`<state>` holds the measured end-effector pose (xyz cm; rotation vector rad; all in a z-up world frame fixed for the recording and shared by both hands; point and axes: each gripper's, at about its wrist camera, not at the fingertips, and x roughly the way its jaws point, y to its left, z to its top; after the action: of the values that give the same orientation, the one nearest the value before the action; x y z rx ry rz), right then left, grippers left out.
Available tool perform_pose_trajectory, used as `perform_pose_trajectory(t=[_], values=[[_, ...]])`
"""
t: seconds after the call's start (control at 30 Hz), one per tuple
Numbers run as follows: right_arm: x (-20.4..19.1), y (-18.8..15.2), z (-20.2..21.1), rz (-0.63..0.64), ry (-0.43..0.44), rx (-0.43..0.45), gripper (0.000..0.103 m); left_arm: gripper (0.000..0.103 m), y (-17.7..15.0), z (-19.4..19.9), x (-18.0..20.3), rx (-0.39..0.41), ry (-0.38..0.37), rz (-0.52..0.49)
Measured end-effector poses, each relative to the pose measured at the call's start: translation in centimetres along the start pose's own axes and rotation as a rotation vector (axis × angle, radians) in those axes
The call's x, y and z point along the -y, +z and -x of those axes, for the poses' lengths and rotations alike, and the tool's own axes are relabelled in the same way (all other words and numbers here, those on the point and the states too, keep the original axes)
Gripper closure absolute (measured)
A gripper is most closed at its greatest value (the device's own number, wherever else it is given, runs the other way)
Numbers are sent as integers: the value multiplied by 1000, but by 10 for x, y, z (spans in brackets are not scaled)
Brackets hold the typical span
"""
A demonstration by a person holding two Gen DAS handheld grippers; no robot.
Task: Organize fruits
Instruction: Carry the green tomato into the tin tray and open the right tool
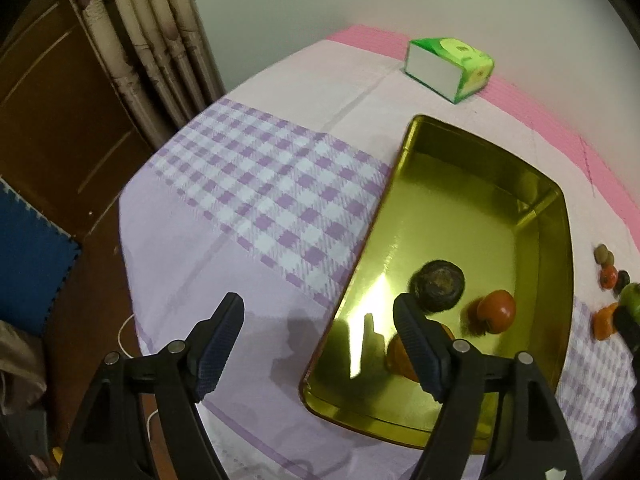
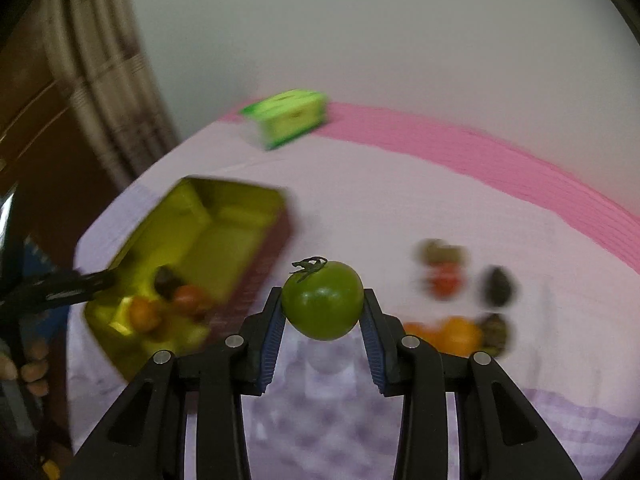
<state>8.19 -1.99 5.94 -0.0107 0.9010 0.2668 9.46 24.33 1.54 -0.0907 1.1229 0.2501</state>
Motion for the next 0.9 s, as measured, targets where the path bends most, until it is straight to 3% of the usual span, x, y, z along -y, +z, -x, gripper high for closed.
perform_pose_trajectory(t=[0.3, 0.9], values=[[-77, -2, -37, 162, 104, -78, 65, 29, 2, 4, -3, 1, -38, 21], [-101, -11, -68, 253, 107, -157, 65, 29, 5, -4, -14, -30, -28, 72]])
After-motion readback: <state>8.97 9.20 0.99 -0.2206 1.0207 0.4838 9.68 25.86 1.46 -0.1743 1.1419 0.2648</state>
